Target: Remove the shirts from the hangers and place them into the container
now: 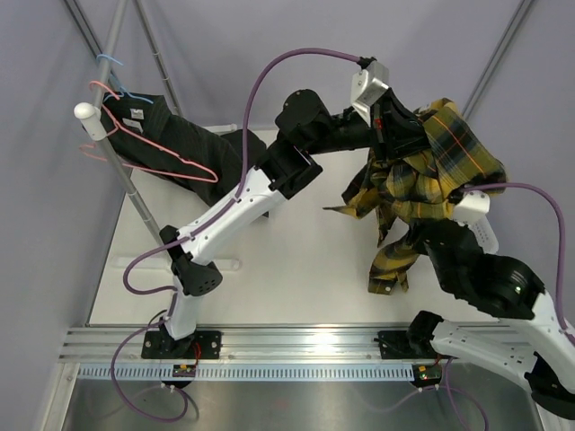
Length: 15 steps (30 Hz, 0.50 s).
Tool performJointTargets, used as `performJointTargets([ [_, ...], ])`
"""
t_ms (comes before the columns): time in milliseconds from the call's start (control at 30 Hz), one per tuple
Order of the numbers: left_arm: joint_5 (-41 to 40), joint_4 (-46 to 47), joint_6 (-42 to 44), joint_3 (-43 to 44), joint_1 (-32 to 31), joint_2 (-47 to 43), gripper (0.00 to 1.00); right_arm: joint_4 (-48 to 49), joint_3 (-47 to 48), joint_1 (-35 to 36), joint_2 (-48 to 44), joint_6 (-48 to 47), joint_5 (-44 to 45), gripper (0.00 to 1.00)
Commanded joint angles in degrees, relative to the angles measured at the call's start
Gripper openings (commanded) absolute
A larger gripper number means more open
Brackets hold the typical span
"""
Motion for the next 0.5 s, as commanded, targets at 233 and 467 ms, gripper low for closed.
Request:
performJointTargets([
  [233, 20.85, 16.94, -25.91, -0.18, 7.33, 4.07, 0.00, -2.31, 8.84, -1.98, 11.30, 5.85, 26.07, 0.26],
  [467, 26.49, 22.12, -36.90, 0.08, 7.51, 8.98, 0.00, 7.68, 13.60, -9.35, 14.74, -8.12, 31.71, 0.18],
])
